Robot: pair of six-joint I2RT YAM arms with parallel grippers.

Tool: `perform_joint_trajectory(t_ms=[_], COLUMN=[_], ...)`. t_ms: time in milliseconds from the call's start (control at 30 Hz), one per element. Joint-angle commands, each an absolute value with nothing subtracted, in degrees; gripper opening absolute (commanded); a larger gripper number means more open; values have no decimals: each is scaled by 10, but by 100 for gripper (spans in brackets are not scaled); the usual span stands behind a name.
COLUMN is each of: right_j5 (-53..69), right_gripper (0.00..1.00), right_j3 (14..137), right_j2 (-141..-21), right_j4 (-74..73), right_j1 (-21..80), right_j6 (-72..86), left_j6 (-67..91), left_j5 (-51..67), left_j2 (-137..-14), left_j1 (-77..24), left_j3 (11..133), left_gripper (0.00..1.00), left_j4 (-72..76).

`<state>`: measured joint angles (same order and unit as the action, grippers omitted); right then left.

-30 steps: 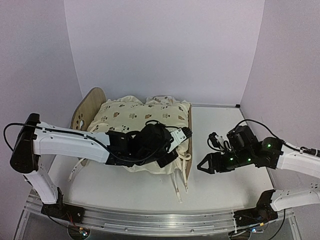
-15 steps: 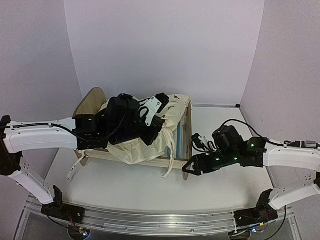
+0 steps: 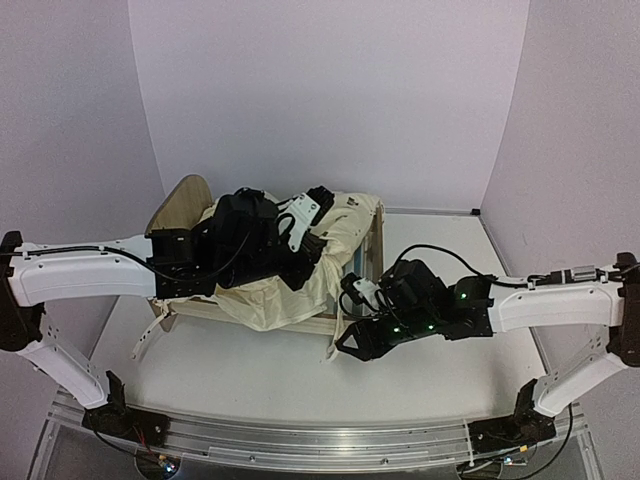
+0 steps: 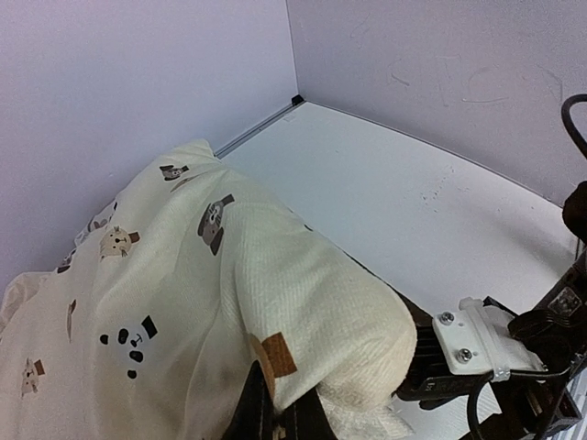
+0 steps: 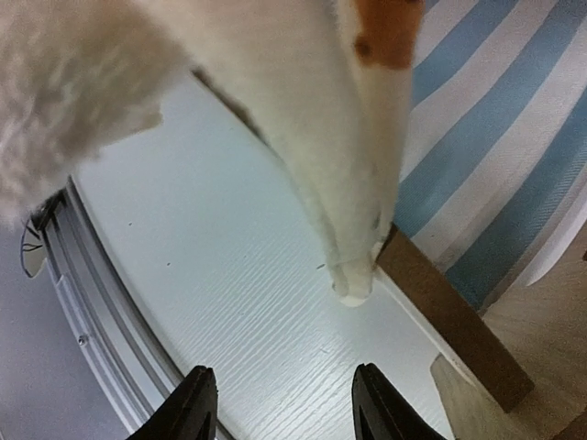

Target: Set up the pet bed

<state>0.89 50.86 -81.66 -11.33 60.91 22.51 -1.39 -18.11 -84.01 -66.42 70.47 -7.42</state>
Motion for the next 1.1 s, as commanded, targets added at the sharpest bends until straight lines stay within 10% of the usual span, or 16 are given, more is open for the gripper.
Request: perform_joint_trajectory(t_ms=[0,867,1067], right_j5=[-98,-169,-176], right_gripper=[50,39,18], right_j3=[534,515,511], right_j2=[-823,-858,-864], right_j4=[-87,83,92], right_j1=[613,614,614], right_j6=[193,152,149], left_j6=[-5,-5,-5], left_j5=[-190,-185,-188], left_j2=[-808,-805,-807], left_j1=[-659,-655,-655], left_j3=[701,698,701], left_gripper=[0,0,0], left_j4=[-35,-18,-20])
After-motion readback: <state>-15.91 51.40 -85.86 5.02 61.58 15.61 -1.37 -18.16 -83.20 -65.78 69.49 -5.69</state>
